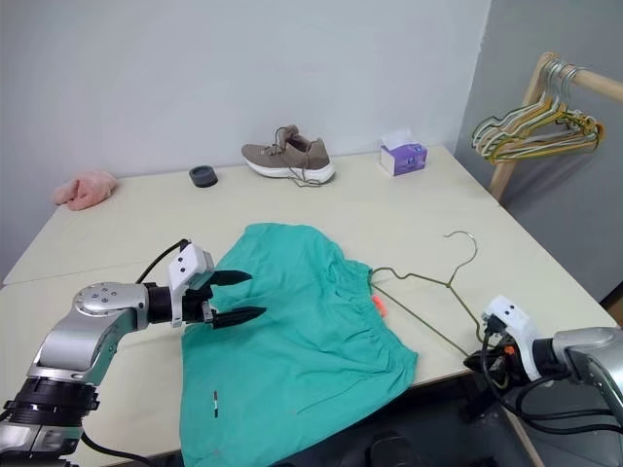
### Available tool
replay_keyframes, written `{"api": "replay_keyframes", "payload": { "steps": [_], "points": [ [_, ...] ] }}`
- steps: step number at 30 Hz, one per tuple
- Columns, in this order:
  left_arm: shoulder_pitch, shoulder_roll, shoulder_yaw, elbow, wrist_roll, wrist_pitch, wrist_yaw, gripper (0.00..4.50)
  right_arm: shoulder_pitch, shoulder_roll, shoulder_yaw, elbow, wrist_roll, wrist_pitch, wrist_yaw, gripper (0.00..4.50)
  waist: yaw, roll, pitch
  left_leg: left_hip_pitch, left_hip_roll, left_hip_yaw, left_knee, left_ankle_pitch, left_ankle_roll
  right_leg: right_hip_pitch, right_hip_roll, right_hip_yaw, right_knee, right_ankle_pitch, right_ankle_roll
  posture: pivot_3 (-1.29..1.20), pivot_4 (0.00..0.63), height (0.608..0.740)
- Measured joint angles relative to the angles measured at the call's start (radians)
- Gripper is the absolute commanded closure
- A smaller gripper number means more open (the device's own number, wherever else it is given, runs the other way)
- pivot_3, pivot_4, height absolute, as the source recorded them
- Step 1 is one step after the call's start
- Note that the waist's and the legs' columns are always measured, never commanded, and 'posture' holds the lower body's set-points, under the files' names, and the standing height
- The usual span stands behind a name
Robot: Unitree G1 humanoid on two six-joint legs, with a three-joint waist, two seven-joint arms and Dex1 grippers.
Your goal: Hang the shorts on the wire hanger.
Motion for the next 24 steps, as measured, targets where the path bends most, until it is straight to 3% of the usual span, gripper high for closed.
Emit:
{"api": "replay_keyframes", "payload": {
  "steps": [24],
  "points": [
    [0.031, 0.0, 0.0, 0.018, 0.003, -0.044, -0.001, 0.03, 0.037, -0.037, -0.015, 0.02, 0.042, 0.012, 0.003, 4.5, 0.002, -0.001, 0.0, 0.0, 0.0, 0.0, 0.0, 0.0, 0.0, 0.0, 0.0, 0.0, 0.0, 0.0, 0.0, -0.25, 0.0, 0.74]
  ]
}}
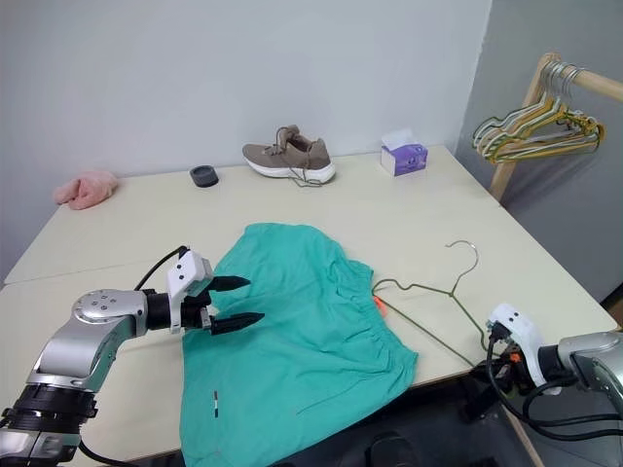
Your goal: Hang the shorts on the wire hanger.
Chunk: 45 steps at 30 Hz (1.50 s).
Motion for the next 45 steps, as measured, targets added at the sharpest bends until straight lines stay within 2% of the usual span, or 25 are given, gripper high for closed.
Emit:
{"api": "replay_keyframes", "payload": {
  "steps": [9, 22, 31, 39, 45],
  "points": [
    [0.0, 0.0, 0.0, 0.005, 0.002, -0.007, 0.002, 0.03, -0.074, 0.001, 0.031, -0.024, 0.015, -0.009, 0.017, 4.5, 0.0, 0.0, 0.0, 0.0, 0.0, 0.0, 0.0, 0.0, 0.0, 0.0, 0.0, 0.0, 0.0, 0.0, 0.0, -0.25, 0.0, 0.74],
    [0.019, 0.0, 0.0, 0.006, 0.007, -0.014, 0.013, 0.03, -0.176, 0.003, 0.183, 0.01, -0.029, -0.031, 0.02, 4.5, 0.001, 0.0, 0.0, 0.0, 0.0, -0.001, 0.0, 0.0, 0.0, -0.001, 0.0, 0.0, 0.0, 0.0, 0.0, -0.23, 0.0, 0.74],
    [0.008, -0.017, 0.031, 0.033, 0.019, -0.04, 0.084, 0.03, -0.344, 0.095, 0.195, 0.084, -0.031, 0.021, -0.013, 4.5, 0.006, 0.0, 0.0, -0.001, 0.0, -0.001, 0.0, 0.0, 0.0, -0.001, 0.0, 0.0, 0.0, 0.0, 0.0, -0.23, 0.0, 0.74],
    [-0.004, -0.027, 0.049, 0.073, 0.03, -0.068, 0.134, 0.03, -0.341, 0.05, 0.276, -0.09, -0.084, -0.076, 0.007, 4.5, 0.022, 0.0, 0.0, -0.001, 0.0, -0.001, 0.0, 0.0, 0.0, -0.002, -0.001, -0.001, 0.0, 0.0, 0.0, -0.23, 0.0, 0.74],
    [-0.004, -0.029, 0.05, 0.093, 0.034, -0.081, 0.134, 0.03, -0.322, 0.01, 0.34, -0.097, -0.23, -0.23, -0.003, 4.5, 0.023, 0.0, 0.0, -0.001, 0.0, -0.001, 0.0, 0.0, 0.0, -0.002, -0.001, -0.001, 0.0, 0.0, 0.0, -0.23, 0.0, 0.74]
  ]
}}
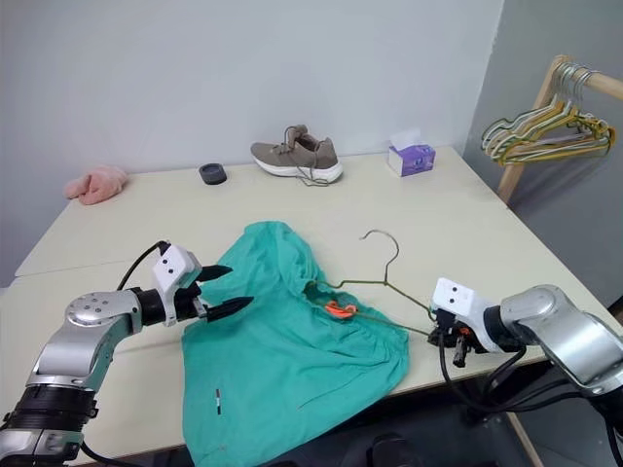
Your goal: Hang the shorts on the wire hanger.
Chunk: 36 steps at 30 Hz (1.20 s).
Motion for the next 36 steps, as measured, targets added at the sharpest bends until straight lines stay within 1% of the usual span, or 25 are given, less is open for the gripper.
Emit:
{"api": "replay_keyframes", "payload": {
  "steps": [8, 11, 19, 25, 27, 32, 36],
  "points": [
    [-0.003, -0.011, 0.0, 0.001, 0.003, -0.002, 0.0, 0.03, -0.013, 0.075, 0.002, 0.087, -0.034, 0.031, -0.03, 4.5, -0.002, 0.0, 0.0, 0.0, 0.0, 0.0, 0.0, 0.0, 0.0, 0.0, 0.0, 0.0, 0.0, 0.0, 0.0, -0.23, 0.0, 0.74],
    [-0.006, -0.014, 0.0, 0.001, 0.003, -0.002, 0.001, 0.03, -0.042, 0.127, 0.014, 0.128, -0.04, 0.058, -0.044, 4.5, -0.002, 0.0, 0.0, 0.0, 0.0, 0.0, 0.0, 0.0, 0.0, 0.0, 0.0, 0.0, 0.001, 0.0, 0.0, -0.22, 0.0, 0.74],
    [-0.012, -0.028, 0.0, -0.001, 0.003, -0.002, 0.017, 0.03, -0.101, 0.262, 0.033, 0.176, 0.007, 0.226, -0.064, 4.5, -0.001, 0.0, 0.0, 0.0, 0.0, -0.001, 0.0, 0.0, 0.0, 0.0, 0.0, 0.0, 0.001, 0.0, 0.0, -0.21, 0.0, 0.74],
    [-0.017, -0.053, 0.016, -0.002, -0.013, 0.006, 0.04, 0.03, -0.153, 0.368, -0.006, 0.217, 0.034, 0.304, -0.122, 4.5, -0.001, 0.0, -0.001, 0.0, 0.0, -0.001, 0.0, 0.0, 0.0, 0.0, 0.0, -0.001, 0.001, 0.0, -0.001, -0.21, 0.0, 0.74],
    [-0.029, -0.062, 0.029, -0.001, -0.022, 0.019, 0.049, 0.03, -0.173, 0.372, -0.005, 0.213, 0.014, 0.263, -0.14, 4.5, -0.001, 0.0, -0.001, 0.0, 0.0, -0.001, 0.0, 0.0, 0.0, 0.0, 0.0, -0.001, 0.001, 0.0, 0.0, -0.21, 0.0, 0.74],
    [-0.121, -0.076, 0.109, 0.011, -0.078, 0.053, 0.092, 0.03, -0.192, 0.308, 0.047, 0.136, -0.098, 0.055, -0.155, 4.5, 0.001, -0.001, -0.001, -0.001, 0.0, -0.002, 0.0, 0.0, 0.0, 0.0, 0.0, -0.002, 0.0, 0.0, 0.0, -0.21, 0.0, 0.74],
    [-0.173, -0.041, 0.134, -0.012, -0.13, 0.105, 0.052, 0.03, -0.184, 0.272, 0.117, 0.095, -0.199, -0.108, -0.153, 4.5, -0.002, -0.001, -0.001, -0.001, 0.0, -0.001, -0.001, 0.0, 0.0, 0.0, 0.0, -0.001, 0.0, 0.0, 0.0, -0.21, 0.0, 0.74]
  ]
}}
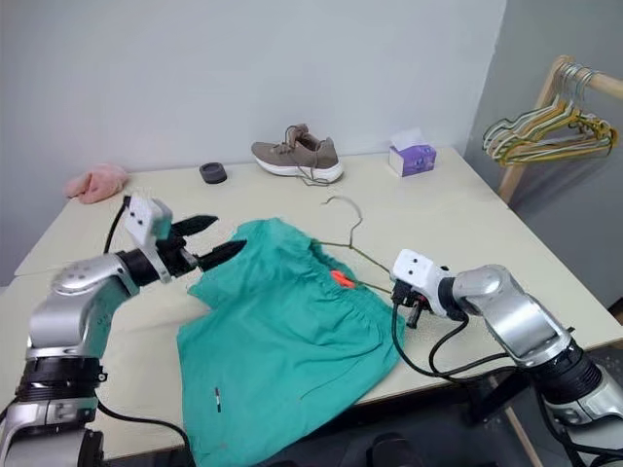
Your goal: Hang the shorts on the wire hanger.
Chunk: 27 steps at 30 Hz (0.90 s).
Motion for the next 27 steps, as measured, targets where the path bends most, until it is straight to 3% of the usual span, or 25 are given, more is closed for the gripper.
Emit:
{"api": "replay_keyframes", "payload": {
  "steps": [8, 21, 24, 27],
  "points": [
    [0.017, 0.141, -0.124, -0.081, 0.038, -0.03, -0.239, 0.03, 0.007, -0.01, 0.038, -0.009, -0.127, -0.182, 0.02, 4.5, -0.003, 0.0, 0.0, 0.001, 0.0, 0.0, 0.0, 0.0, 0.0, 0.0, 0.0, 0.0, 0.0, 0.0, 0.0, -0.22, 0.0, 0.74],
    [0.018, 0.136, -0.263, -0.044, 0.185, -0.212, -0.315, 0.03, -0.004, 0.039, 0.036, -0.016, -0.228, -0.342, 0.054, 4.5, -0.001, 0.0, 0.0, 0.0, 0.0, 0.0, 0.0, 0.0, 0.0, 0.0, 0.0, 0.0, 0.0, 0.0, 0.0, -0.23, 0.0, 0.74],
    [0.018, 0.12, -0.269, -0.02, 0.193, -0.231, -0.319, 0.64, -0.004, 0.058, 0.035, -0.032, -0.226, -0.36, 0.063, 4.5, -0.001, 0.0, 0.0, 0.0, 0.0, 0.0, 0.0, 0.0, 0.0, 0.0, 0.0, 0.0, 0.0, 0.0, 0.0, -0.23, 0.0, 0.74],
    [0.017, 0.11, -0.269, -0.015, 0.193, -0.234, -0.319, 1.55, -0.004, 0.061, 0.031, -0.034, -0.226, -0.371, 0.067, 4.5, -0.001, 0.0, 0.0, 0.0, 0.0, 0.0, 0.0, 0.0, 0.0, 0.0, 0.0, 0.0, 0.0, 0.0, 0.0, -0.23, 0.0, 0.74]
  ]
}}
